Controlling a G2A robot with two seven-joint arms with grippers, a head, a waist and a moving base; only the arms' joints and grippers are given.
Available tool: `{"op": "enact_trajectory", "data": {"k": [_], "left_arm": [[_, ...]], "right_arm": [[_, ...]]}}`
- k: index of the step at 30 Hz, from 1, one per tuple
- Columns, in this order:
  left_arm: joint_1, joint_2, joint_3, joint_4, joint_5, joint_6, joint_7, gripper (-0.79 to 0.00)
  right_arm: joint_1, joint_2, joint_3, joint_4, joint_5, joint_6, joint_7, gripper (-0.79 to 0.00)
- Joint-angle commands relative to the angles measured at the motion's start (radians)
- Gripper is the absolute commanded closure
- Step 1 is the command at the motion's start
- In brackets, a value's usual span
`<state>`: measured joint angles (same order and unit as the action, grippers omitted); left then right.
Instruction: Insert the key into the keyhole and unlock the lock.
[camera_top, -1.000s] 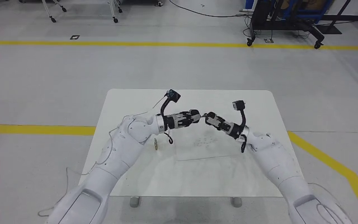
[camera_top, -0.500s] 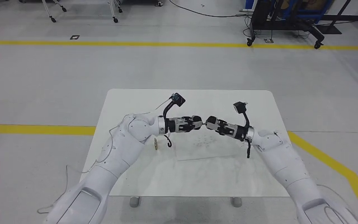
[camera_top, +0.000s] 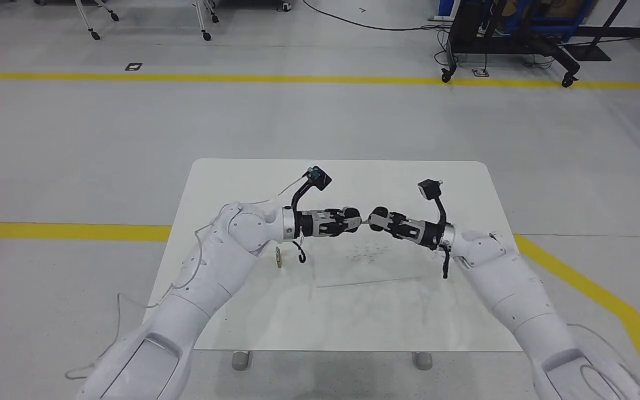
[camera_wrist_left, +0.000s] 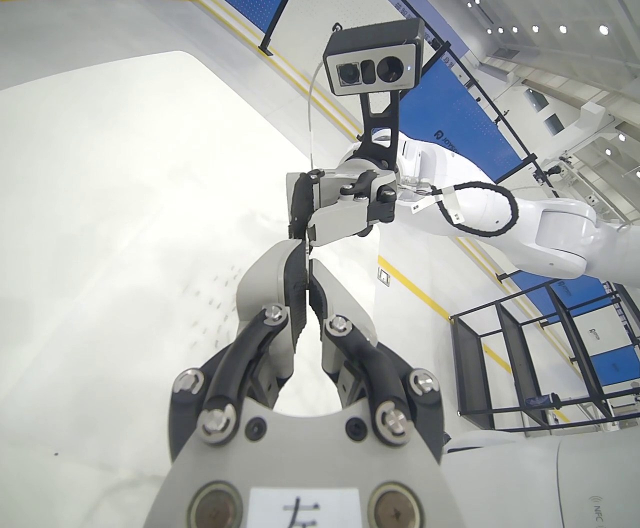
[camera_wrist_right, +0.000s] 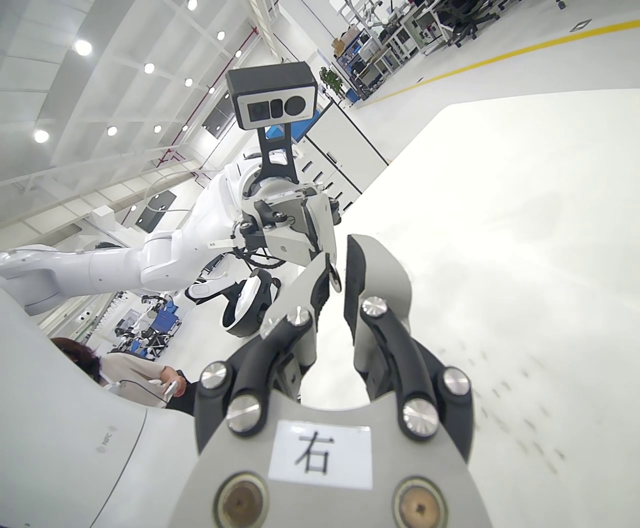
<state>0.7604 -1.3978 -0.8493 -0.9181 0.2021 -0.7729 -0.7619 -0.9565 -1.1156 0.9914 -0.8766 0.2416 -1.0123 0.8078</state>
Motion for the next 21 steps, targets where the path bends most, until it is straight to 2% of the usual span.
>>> {"op": "enact_trajectory", "data": {"k": [1,8,9,10,11,21], "left_arm": [[-0.001,0.0,0.0,0.002,0.0,0.001,0.004,0.0],[-0.002,0.002,0.003,0.006,-0.004,0.006,0.011,0.0],[-0.001,0.002,0.004,0.006,-0.006,0.007,0.012,-0.203],[-0.001,0.002,0.003,0.007,-0.007,0.008,0.016,-0.739],[-0.002,0.002,0.002,0.006,-0.006,0.01,0.02,-0.785],[0.002,0.005,-0.009,0.007,-0.009,0.016,0.045,-0.785]], "right_arm": [[0.0,0.001,-0.007,-0.002,0.007,0.0,0.0,0.0],[-0.008,0.004,-0.028,0.003,0.082,0.0,0.0,0.0],[-0.007,0.005,-0.032,0.004,0.092,0.001,0.001,0.0],[-0.005,0.006,-0.037,0.005,0.096,0.002,0.002,0.0],[-0.004,0.008,-0.041,0.006,0.099,0.002,0.002,0.0],[0.015,0.02,-0.022,0.06,0.14,0.0,-0.009,0.0]]}}
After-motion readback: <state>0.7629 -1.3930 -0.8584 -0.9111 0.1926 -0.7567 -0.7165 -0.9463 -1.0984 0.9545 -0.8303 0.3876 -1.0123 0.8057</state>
